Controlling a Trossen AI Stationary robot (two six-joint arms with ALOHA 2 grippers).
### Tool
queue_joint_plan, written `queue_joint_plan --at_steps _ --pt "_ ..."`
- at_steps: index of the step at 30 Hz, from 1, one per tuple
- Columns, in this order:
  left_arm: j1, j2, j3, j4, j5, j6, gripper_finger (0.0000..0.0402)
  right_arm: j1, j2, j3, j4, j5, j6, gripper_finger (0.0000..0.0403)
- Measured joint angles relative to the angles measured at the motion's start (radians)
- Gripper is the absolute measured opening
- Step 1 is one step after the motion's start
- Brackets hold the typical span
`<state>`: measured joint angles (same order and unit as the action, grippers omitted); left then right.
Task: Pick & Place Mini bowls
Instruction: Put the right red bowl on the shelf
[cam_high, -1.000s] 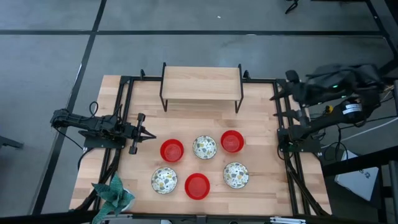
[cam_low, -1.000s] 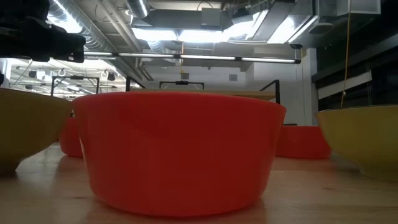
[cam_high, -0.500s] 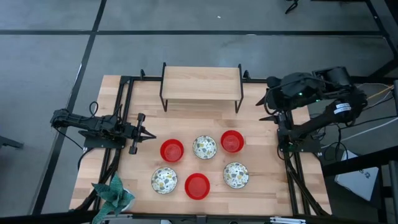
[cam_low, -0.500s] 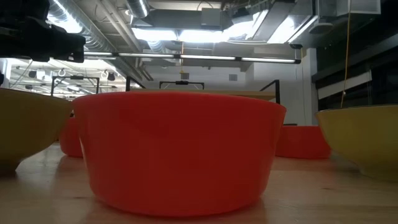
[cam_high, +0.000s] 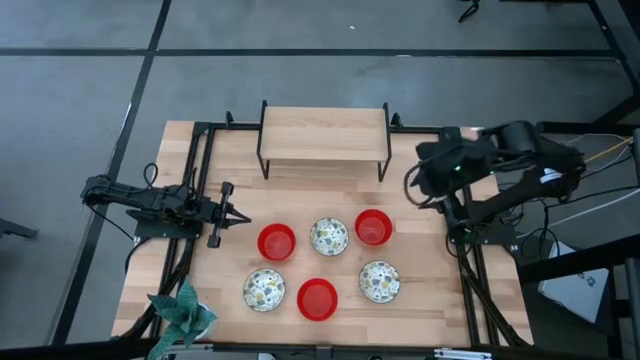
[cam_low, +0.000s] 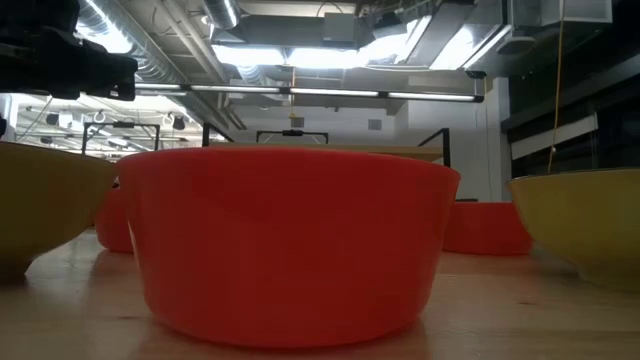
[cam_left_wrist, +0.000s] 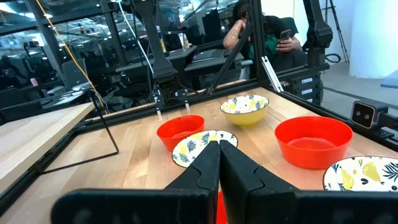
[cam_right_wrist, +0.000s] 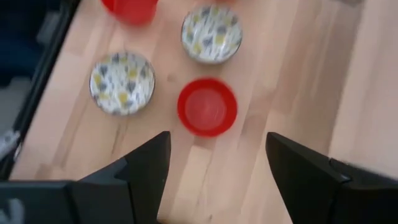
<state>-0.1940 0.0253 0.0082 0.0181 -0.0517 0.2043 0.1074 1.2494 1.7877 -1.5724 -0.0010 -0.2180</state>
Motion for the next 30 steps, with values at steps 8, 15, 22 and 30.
queue_joint_plan --at_steps 8,15,22,30 --pt "0.000 0.000 0.000 0.000 0.000 0.000 0.0004 0.003 -0.028 -0.230 0.002 0.019 -0.027 0.0263" --pt "0.000 0.000 0.000 0.000 0.000 0.000 0.0004 0.003 -0.028 -0.366 0.051 0.019 -0.029 0.0263" --pt "0.000 0.000 0.000 0.000 0.000 0.000 0.0004 0.003 -0.028 -0.443 0.130 0.020 -0.048 0.0263" --pt "0.000 0.000 0.000 0.000 0.000 0.000 0.0004 0.003 -0.028 -0.496 0.241 0.035 -0.122 0.0263"
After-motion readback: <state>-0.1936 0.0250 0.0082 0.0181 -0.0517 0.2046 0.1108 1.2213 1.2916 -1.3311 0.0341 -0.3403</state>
